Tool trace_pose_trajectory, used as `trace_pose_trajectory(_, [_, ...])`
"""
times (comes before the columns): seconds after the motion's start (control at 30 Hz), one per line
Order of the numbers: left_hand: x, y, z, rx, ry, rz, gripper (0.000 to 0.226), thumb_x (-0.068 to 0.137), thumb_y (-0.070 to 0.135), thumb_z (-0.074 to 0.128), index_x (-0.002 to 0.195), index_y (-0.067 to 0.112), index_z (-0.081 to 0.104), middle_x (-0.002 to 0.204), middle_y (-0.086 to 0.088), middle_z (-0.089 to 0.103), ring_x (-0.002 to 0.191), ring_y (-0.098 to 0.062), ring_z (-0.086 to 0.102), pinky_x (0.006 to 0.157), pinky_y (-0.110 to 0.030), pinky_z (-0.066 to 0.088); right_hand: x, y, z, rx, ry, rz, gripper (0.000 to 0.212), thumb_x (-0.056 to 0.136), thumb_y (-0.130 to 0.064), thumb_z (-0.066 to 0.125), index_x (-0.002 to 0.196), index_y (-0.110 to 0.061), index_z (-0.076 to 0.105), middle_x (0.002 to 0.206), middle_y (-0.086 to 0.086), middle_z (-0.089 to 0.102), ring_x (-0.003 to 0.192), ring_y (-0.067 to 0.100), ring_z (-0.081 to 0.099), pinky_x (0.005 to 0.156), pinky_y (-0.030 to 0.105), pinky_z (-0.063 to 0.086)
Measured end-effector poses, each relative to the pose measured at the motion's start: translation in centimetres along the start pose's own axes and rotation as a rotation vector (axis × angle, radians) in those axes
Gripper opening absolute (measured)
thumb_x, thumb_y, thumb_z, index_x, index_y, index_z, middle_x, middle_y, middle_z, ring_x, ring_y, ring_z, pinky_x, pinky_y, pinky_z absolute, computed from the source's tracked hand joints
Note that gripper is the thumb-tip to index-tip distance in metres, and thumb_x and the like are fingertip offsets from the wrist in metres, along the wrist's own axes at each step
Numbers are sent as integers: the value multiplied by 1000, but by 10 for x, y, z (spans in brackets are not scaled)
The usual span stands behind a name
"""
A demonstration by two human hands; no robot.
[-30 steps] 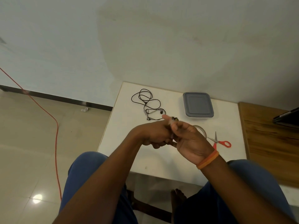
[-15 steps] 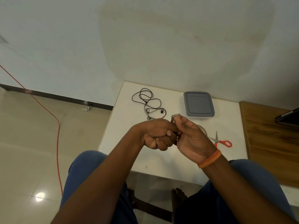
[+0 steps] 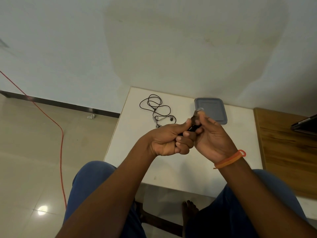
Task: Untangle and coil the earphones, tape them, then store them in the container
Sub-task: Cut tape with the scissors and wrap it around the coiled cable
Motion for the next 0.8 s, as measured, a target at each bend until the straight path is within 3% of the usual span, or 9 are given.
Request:
trace_pose_trajectory(0.1, [1, 0, 2, -39, -45, 14, 36, 92, 34, 61, 113, 5, 52, 70, 4, 48, 54, -4, 41, 51, -16, 37, 2, -4, 4, 10, -64, -1, 31, 68, -36, 84, 83, -19, 62, 75, -4, 42, 66, 9, 33, 84, 29, 39])
trace_pose_trajectory(0.23, [-1, 5, -6, 133, 70, 67, 29, 102, 27, 43, 109, 4, 58, 69, 5, 46, 53, -3, 38, 50, -16, 33, 1, -4, 7, 1, -98, 9, 30, 70, -36, 83, 87, -20, 64, 77, -4, 45, 69, 12, 33, 69, 26, 51])
trace_pose_trajectory(0.37, [-4, 10, -12, 275, 265, 97, 30, 105, 25, 39, 97, 4, 59, 67, 1, 42, 49, -4, 33, 46, -16, 30, 0, -6, 4, -62, -78, -12, 30, 71, -37, 82, 89, -21, 65, 75, -3, 49, 72, 15, 44, 56, 28, 50])
trace_pose_trajectory(0.53, [-11, 21, -19, 515, 453, 140, 31, 105, 29, 43, 91, 7, 60, 66, 1, 41, 52, -8, 29, 49, -19, 27, 1, -11, -2, -192, -19, -48, 31, 67, -40, 83, 87, -22, 66, 73, -5, 51, 70, 14, 51, 58, 26, 42])
trace_pose_trajectory(0.7, [-16, 13, -25, 490, 483, 26, 30, 106, 27, 39, 89, 14, 61, 68, 4, 42, 52, -7, 30, 51, -20, 28, 0, -11, -5, -219, 39, -56, 19, 72, -34, 75, 86, -22, 69, 75, -3, 50, 69, 13, 48, 56, 22, 40])
trace_pose_trajectory(0.8, [-14, 18, -22, 499, 512, 113, 32, 106, 28, 39, 84, 14, 57, 66, 4, 38, 50, -7, 22, 49, -20, 19, 0, -13, -4, -235, 75, -60, 7, 81, -28, 63, 82, -24, 69, 75, -3, 48, 70, 12, 46, 57, 22, 37])
Point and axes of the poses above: each hand's wrist, its own x-axis towards the middle knuckle, its own z-axis out of the palm, y = z × x, the point moved 10 cm from there along x, towards the middle knuckle
